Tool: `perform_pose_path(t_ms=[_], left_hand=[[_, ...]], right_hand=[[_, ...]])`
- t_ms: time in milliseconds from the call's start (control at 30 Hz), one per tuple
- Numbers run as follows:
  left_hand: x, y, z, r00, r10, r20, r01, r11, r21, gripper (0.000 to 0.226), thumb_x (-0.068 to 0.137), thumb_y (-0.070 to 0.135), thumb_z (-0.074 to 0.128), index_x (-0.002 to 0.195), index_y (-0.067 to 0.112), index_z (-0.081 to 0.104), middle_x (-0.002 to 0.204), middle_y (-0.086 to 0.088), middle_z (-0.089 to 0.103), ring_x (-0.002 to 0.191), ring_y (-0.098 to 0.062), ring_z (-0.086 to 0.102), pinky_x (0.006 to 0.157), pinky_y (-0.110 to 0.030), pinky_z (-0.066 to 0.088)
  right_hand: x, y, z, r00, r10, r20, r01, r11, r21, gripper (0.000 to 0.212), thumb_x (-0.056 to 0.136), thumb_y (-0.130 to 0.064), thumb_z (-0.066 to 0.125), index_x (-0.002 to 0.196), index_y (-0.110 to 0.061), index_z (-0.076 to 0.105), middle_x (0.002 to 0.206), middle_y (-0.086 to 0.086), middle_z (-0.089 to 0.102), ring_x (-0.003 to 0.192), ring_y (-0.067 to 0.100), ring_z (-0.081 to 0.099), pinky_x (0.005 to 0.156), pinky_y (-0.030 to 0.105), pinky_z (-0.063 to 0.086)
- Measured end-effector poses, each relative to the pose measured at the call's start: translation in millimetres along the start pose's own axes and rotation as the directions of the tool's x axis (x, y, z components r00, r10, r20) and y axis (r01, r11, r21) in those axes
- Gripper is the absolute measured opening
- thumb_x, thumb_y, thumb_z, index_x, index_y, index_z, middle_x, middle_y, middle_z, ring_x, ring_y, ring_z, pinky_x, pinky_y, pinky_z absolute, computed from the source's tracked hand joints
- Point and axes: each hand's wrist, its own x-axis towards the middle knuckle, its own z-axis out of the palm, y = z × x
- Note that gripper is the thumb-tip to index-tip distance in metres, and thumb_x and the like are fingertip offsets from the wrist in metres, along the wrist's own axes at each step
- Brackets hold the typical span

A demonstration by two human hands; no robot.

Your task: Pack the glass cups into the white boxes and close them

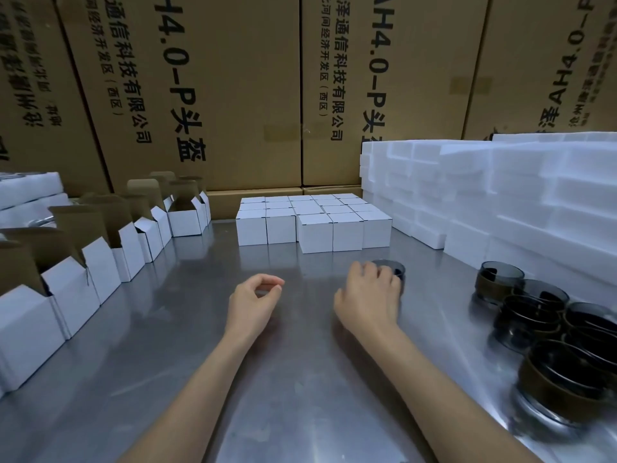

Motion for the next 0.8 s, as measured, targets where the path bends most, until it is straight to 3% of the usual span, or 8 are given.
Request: perform_pose_path(t_ms=[167,267,367,467,533,600,700,800], left_hand=[[0.9,0.0,0.8,0.999,0.029,0.016,-0.029,0.999,0.019,0.022,0.086,0.008,0.064,0.076,0.027,0.067,0.08,0.008,0.068,0.076,-0.003,0.06,0.062,-0.003,0.038],[1.5,-0.7,0.8,0.999,0.03,0.02,-0.03,1.0,-0.002,0.026,0.086,0.006,0.064,0.074,0.03,0.066,0.08,0.008,0.068,0.076,-0.008,0.061,0.058,-0.004,0.041],[1.8,-0.5,0.7,1.0,0.018,0.021,-0.017,1.0,-0.016,0.025,0.086,0.005,0.064,0.076,0.029,0.066,0.081,0.005,0.069,0.078,-0.011,0.062,0.063,-0.012,0.045],[0.9,0.4,-0.2,1.0,0.012,-0.006,-0.012,1.0,-0.016,0.022,0.085,0.008,0.065,0.08,0.028,0.066,0.081,0.009,0.067,0.075,-0.007,0.059,0.059,-0.004,0.04],[-0.2,1.3,-0.8,1.0,-0.003,0.004,0.003,1.0,-0.018,0.017,0.085,0.011,0.067,0.089,0.028,0.066,0.089,0.01,0.067,0.074,-0.001,0.058,0.059,-0.003,0.039],[-1.2,1.8,-1.1,0.999,-0.016,0.052,0.017,1.0,-0.013,0.023,0.084,0.015,0.069,0.104,0.027,0.065,0.101,0.011,0.066,0.079,0.002,0.059,0.063,-0.003,0.041],[-2.3,2.8,-0.3,0.987,-0.032,0.156,0.029,0.999,0.024,0.045,0.082,0.02,0.073,0.124,0.024,0.058,0.115,0.013,0.059,0.098,-0.007,0.062,0.083,-0.016,0.044],[-3.2,2.1,1.6,0.966,-0.018,0.257,0.007,0.999,0.043,0.058,0.078,0.019,0.077,0.132,0.021,0.055,0.122,0.009,0.061,0.11,-0.013,0.061,0.099,-0.03,0.046]], right_hand=[[-13.9,-33.0,4.4,0.961,-0.276,-0.013,0.275,0.955,0.107,0.036,0.092,-0.025,0.04,0.125,-0.012,0.044,0.139,0.007,0.041,0.119,0.029,0.038,0.094,0.038,0.027],[-22.3,-44.2,3.8,0.923,-0.386,-0.014,0.381,0.905,0.187,0.043,0.092,-0.022,0.04,0.134,-0.015,0.041,0.15,0.004,0.034,0.126,0.028,0.034,0.101,0.036,0.026],[-22.6,-44.8,-0.3,0.901,-0.414,-0.131,0.432,0.818,0.381,0.045,0.088,-0.013,0.044,0.132,-0.016,0.048,0.147,0.001,0.04,0.128,0.026,0.034,0.1,0.036,0.033],[-5.1,-32.7,-3.6,0.963,-0.179,-0.2,0.267,0.7,0.662,0.05,0.081,0.0,0.043,0.126,-0.019,0.055,0.131,-0.003,0.054,0.125,0.018,0.036,0.093,0.03,0.037],[9.1,-16.5,-0.2,0.999,0.011,-0.037,0.023,0.591,0.806,0.054,0.08,0.004,0.039,0.125,-0.022,0.054,0.13,-0.005,0.055,0.117,0.013,0.044,0.088,0.026,0.037],[18.8,0.9,9.3,0.978,0.082,0.193,-0.208,0.47,0.858,0.057,0.082,0.007,0.035,0.129,-0.02,0.051,0.135,-0.002,0.053,0.108,0.011,0.051,0.086,0.023,0.037],[24.1,14.5,24.9,0.924,-0.059,0.377,-0.31,0.458,0.833,0.055,0.085,0.009,0.041,0.135,-0.014,0.046,0.138,0.004,0.05,0.11,0.014,0.052,0.09,0.024,0.042],[24.0,11.1,29.8,0.89,-0.248,0.383,-0.265,0.403,0.876,0.057,0.082,0.007,0.059,0.133,-0.014,0.047,0.13,0.003,0.056,0.117,0.016,0.054,0.091,0.023,0.044]])
